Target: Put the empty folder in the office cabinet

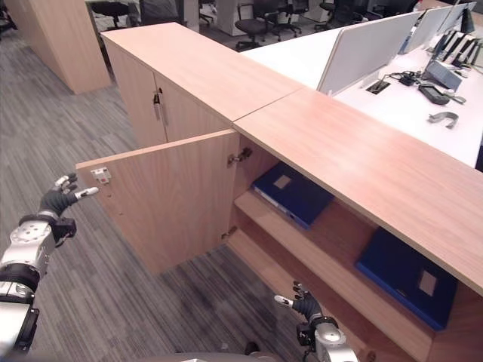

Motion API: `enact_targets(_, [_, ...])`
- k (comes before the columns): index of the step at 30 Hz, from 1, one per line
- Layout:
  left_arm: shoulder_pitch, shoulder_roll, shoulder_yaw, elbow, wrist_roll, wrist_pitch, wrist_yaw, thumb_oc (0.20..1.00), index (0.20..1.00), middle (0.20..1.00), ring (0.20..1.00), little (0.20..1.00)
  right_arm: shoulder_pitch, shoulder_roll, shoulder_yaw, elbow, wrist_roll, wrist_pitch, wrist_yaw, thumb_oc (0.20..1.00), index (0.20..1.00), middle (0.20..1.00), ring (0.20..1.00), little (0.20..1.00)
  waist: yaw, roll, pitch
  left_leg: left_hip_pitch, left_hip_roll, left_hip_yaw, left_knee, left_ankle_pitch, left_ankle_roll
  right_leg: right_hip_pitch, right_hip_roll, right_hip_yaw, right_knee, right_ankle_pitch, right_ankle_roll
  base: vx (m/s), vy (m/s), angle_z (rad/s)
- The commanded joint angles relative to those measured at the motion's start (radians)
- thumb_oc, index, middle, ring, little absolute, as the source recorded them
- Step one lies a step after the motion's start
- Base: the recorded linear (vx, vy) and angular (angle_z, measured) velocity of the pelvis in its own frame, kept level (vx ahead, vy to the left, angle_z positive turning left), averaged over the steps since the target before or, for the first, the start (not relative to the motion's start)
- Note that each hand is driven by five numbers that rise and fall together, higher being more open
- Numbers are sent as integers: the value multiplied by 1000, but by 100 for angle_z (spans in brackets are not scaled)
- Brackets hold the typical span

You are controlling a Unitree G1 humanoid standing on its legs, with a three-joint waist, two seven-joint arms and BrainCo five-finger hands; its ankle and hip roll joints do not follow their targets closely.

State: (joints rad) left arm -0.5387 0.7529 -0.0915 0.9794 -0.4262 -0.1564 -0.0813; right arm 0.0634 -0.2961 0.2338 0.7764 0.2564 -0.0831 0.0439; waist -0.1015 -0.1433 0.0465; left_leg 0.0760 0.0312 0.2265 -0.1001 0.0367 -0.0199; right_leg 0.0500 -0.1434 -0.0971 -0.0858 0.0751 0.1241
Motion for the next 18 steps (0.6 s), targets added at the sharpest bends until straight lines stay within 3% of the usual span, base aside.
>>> enact_targets(1, [-107,4,-45,51,-20,-44,-5,1000,1000,1000,1000,1000,-75,-30,21,-18,37,-45,7,1000,1000,1000,1000,1000,26,68,2,60,33,18,13,-102,-25,-17,-49,-50,75,5,117,15,7,-28])
enact_targets(6, [-98,-60,-80,28,-12,-39,-17,1000,1000,1000,1000,1000,-77,-24,35,-11,17,-39,9,1000,1000,1000,1000,1000,25,62,9,69,30,14,13,-112,-21,-13,-48,-52,74,-1,116,18,18,-4])
enact_targets(10, [1,-152,-161,-121,26,-35,-62,1000,1000,1000,1000,1000,-76,-21,17,-12,5,-34,8,1000,1000,1000,1000,1000,35,70,16,77,25,-1,13,-116,-16,2,-53,-70,76,-9,112,23,35,7])
enact_targets(18, [173,-196,-231,-356,33,-21,-138,1000,1000,1000,1000,1000,-62,-16,-17,-40,-3,-28,11,1000,1000,1000,1000,1000,59,91,34,64,9,-28,13,-113,-6,4,-68,-97,88,-14,109,-12,22,10])
